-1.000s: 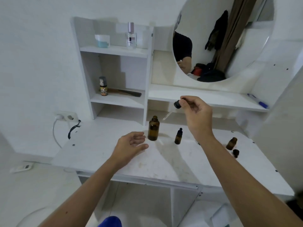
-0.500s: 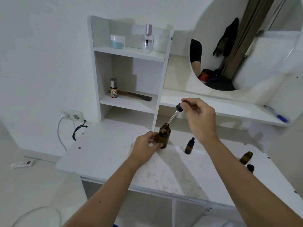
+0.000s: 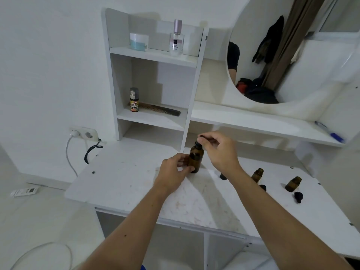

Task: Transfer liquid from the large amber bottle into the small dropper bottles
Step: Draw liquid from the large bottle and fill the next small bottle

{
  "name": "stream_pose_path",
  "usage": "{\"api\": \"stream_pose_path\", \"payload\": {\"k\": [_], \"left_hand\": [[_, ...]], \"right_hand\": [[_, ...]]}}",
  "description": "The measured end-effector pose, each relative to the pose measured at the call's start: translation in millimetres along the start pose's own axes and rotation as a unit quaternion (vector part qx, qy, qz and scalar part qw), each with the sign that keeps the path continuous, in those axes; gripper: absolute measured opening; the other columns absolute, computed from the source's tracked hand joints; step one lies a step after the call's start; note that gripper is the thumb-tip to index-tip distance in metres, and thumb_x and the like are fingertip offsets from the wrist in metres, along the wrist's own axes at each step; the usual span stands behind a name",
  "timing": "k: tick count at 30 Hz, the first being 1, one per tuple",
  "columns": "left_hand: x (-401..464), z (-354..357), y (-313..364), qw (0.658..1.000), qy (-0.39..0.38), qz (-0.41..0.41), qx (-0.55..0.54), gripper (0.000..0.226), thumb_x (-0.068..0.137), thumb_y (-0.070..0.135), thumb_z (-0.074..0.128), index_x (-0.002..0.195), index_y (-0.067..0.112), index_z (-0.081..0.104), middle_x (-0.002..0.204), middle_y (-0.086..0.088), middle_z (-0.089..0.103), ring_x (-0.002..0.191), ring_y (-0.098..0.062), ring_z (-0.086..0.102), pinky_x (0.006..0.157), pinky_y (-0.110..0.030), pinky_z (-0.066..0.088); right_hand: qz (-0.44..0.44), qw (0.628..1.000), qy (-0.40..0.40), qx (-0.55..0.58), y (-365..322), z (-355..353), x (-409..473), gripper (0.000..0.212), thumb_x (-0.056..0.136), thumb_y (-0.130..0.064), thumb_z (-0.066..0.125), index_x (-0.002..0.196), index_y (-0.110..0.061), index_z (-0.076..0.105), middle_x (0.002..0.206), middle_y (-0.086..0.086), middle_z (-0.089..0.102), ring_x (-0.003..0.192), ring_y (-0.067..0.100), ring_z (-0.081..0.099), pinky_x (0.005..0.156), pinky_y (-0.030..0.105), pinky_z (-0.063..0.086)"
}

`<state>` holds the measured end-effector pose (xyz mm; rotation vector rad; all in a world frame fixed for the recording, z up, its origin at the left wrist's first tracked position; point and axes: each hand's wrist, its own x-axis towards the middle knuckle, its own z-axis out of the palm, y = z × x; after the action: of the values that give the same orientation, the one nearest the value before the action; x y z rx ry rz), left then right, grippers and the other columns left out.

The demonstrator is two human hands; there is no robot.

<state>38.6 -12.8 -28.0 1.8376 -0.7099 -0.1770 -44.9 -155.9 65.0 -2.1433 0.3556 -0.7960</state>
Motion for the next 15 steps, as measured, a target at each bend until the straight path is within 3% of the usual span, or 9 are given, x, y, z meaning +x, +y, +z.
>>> {"api": "stream_pose_path", "payload": {"k": [4,9,15], "left_hand": [[0.2,0.2,-1.1,1.0,-0.001,-0.004,0.004,0.041,0.09,0.02,0.081,0.129,0.019,0.068,0.118,0.004,0.075,0.108,-0.008,0.069,0.105,-0.029,0.054],[0.9,0.9,-3.5,1.0,-0.002,-0.007,0.007,0.041,0.09,0.021,0.08,0.129,0.02,0.068,0.118,0.005,0.075,0.11,-0.009,0.069,0.105,-0.032,0.055],[1.7,1.9,-3.2,1.0,-0.004,-0.009,0.019,0.041,0.092,0.022,0.079,0.13,0.022,0.066,0.122,0.004,0.074,0.113,-0.011,0.068,0.107,-0.033,0.053]], "right_hand": [[0.003,0.999,0.027,-0.017,1.6,3.6,-1.2,0.007,0.096,-0.016,0.077,0.09,-0.02,0.077,0.087,-0.013,0.074,0.08,-0.011,0.066,0.074,0.005,0.05],[-0.008,0.998,0.046,-0.032,1.5,6.2,0.3,0.006,0.094,-0.016,0.079,0.089,-0.012,0.078,0.087,-0.005,0.076,0.081,0.004,0.069,0.075,0.011,0.053],[-0.013,0.999,0.043,-0.026,2.2,5.1,-1.6,0.005,0.094,-0.016,0.079,0.089,-0.015,0.079,0.086,-0.012,0.076,0.084,0.001,0.07,0.076,0.01,0.053]]}}
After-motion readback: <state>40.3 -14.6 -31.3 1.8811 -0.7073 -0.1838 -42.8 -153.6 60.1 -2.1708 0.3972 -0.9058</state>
